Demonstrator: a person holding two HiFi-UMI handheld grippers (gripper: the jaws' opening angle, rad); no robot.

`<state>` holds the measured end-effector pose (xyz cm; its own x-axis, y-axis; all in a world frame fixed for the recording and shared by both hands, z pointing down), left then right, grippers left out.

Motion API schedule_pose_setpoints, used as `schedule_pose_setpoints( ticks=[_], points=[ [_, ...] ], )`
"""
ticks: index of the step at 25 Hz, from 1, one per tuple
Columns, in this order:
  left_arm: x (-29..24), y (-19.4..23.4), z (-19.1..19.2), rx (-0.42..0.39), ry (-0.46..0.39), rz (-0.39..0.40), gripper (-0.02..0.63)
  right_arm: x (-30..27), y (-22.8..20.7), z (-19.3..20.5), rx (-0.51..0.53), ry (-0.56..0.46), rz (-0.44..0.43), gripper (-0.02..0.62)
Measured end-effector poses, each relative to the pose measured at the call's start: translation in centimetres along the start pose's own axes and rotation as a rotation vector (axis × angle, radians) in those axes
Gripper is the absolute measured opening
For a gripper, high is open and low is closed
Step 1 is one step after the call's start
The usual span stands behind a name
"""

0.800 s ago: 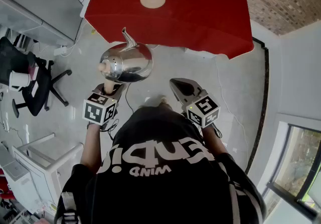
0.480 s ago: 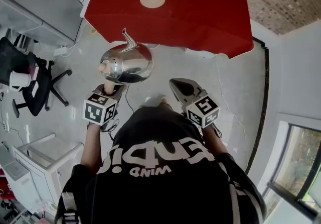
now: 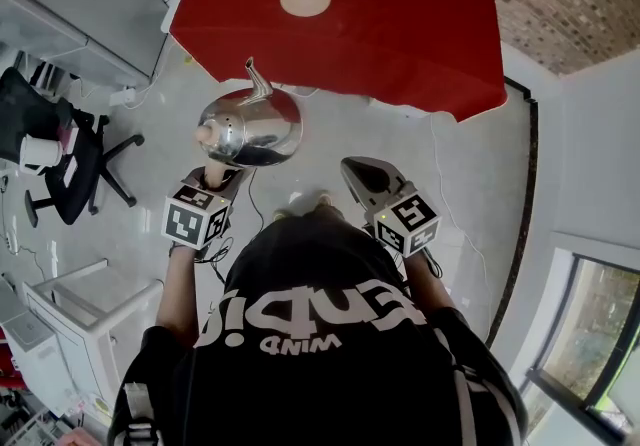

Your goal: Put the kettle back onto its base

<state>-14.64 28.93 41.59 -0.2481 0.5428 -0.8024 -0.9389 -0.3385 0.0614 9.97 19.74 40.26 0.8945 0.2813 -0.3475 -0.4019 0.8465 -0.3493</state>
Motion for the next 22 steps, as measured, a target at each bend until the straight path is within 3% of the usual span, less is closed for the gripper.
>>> schedule_pose_setpoints(
  ticks=[22],
  points=[
    [-3.2,-0.7,-4.5,0.063,-0.029,-0.069,0.054,1.6,-7.5,-1.3,0.021,0.019,-0.042,0.023]
  ],
)
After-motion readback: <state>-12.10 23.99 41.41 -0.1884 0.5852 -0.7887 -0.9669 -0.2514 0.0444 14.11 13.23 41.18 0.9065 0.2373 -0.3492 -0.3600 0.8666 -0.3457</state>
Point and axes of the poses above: the fingertips, and each gripper's own axes: x backward along the fingers, y to its left, z out of its underside, the point moved 6 cm from there along x, backward along the fingers, and after that the axes turned 6 degrees about -x, right-handed, at the moved point
